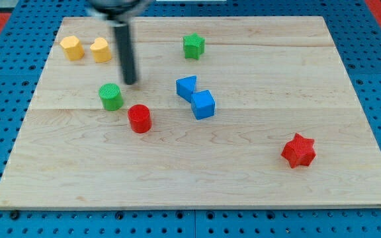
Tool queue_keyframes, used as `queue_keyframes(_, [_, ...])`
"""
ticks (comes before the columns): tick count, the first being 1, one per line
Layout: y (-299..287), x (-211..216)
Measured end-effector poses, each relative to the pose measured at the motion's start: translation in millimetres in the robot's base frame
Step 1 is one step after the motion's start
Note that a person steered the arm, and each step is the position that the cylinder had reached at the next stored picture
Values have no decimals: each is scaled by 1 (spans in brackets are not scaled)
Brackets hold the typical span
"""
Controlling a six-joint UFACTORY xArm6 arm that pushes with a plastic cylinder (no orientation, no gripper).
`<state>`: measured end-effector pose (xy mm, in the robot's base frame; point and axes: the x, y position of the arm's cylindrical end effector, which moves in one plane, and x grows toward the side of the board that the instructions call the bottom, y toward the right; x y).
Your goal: Place the yellow blocks and green star in horizontal line
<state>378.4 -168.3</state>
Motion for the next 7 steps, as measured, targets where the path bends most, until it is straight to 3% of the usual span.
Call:
queue_keyframes(2, [-121, -61])
queue_keyframes(3, [-111, -77])
queue_keyframes(4, [3, -77])
queue_keyframes(5, [46, -76])
queue_keyframes(7, [42, -51])
